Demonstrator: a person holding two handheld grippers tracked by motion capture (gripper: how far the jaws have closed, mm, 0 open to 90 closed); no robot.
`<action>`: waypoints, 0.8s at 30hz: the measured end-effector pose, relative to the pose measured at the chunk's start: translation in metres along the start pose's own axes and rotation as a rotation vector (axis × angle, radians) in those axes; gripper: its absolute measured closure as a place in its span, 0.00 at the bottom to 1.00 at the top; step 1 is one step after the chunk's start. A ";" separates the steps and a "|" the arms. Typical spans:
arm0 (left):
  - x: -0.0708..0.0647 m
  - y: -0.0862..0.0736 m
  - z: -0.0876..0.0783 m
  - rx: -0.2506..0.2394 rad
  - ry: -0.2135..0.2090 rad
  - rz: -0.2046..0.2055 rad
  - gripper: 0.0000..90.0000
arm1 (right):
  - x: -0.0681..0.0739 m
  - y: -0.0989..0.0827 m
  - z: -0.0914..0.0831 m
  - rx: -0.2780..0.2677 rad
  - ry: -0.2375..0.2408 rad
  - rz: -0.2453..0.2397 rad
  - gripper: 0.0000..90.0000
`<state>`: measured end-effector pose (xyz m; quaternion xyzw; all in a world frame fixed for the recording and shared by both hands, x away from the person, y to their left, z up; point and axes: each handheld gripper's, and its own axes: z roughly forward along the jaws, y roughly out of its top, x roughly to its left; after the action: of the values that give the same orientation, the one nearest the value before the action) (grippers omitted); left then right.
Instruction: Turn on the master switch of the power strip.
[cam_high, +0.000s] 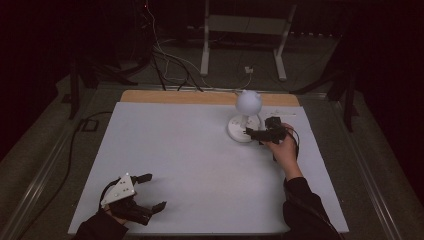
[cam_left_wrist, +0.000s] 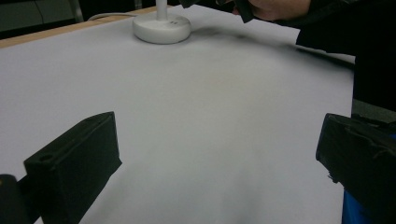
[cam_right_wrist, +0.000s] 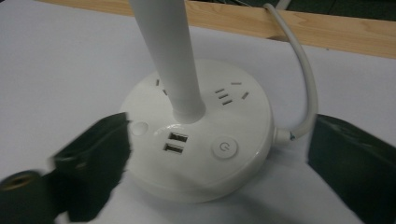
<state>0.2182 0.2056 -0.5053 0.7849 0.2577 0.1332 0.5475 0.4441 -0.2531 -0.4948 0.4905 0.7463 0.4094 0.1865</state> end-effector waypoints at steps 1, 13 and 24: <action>0.000 0.000 0.000 0.000 0.000 0.000 0.00 | 0.002 0.000 0.000 -0.006 -0.015 -0.004 0.14; 0.000 0.000 0.000 0.000 0.000 0.000 0.00 | 0.004 0.006 -0.003 0.006 -0.084 0.018 0.71; 0.000 0.000 0.000 -0.001 0.000 -0.002 0.00 | 0.005 0.006 0.000 0.027 -0.120 0.019 1.00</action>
<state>0.2184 0.2057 -0.5056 0.7842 0.2586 0.1327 0.5482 0.4452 -0.2478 -0.4894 0.5240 0.7344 0.3709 0.2202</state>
